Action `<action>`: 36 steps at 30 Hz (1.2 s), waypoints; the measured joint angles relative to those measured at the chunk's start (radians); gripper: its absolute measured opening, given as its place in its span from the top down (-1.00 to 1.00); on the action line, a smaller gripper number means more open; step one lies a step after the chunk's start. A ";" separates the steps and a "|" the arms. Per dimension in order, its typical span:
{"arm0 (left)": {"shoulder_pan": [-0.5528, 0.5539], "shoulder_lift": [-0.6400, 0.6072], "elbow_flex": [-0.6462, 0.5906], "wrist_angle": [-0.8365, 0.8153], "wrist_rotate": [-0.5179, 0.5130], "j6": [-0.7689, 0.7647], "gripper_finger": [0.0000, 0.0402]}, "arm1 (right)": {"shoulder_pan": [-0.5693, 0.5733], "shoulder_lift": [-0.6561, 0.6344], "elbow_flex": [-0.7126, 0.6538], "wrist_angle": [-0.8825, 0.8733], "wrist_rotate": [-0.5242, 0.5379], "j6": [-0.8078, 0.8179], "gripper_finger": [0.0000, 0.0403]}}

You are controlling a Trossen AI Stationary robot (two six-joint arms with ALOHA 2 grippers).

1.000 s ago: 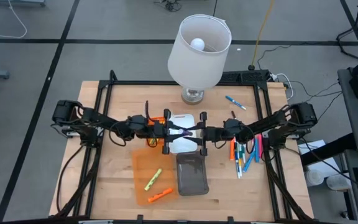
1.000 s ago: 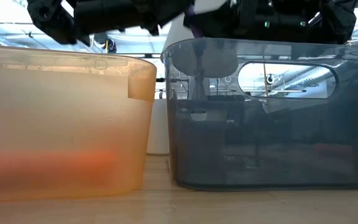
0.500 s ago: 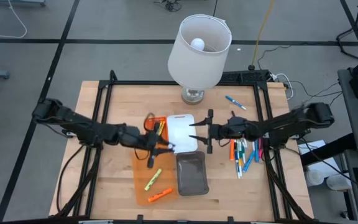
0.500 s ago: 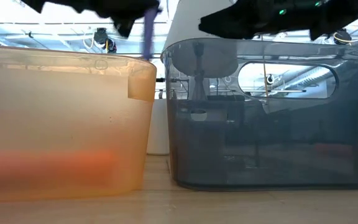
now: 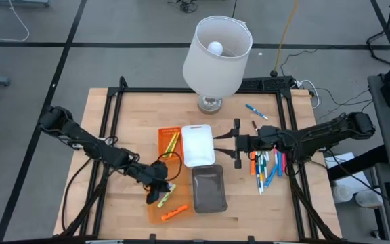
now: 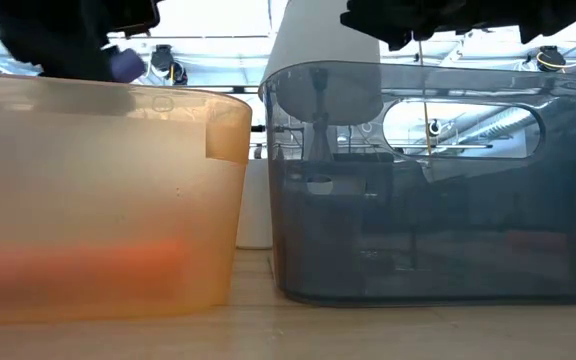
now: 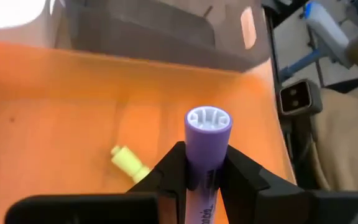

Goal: Pick & Place Markers
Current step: Put the purple large highlighter pen into the transparent orange bin, then put the orange large highlighter pen into the transparent orange bin

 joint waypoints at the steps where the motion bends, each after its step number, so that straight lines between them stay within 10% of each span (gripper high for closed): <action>1: 0.004 0.000 0.001 -0.006 0.002 -0.002 0.66 | 0.000 0.000 0.000 -0.006 0.000 0.000 0.15; 29: 0.065 -0.001 0.001 -0.109 -0.010 0.191 0.10 | 0.060 0.000 -0.001 -0.139 -0.005 -0.045 0.15; 36: 0.118 -0.005 0.001 -0.105 -0.011 0.235 0.09 | 0.155 -0.032 -0.001 -0.448 -0.008 0.251 0.15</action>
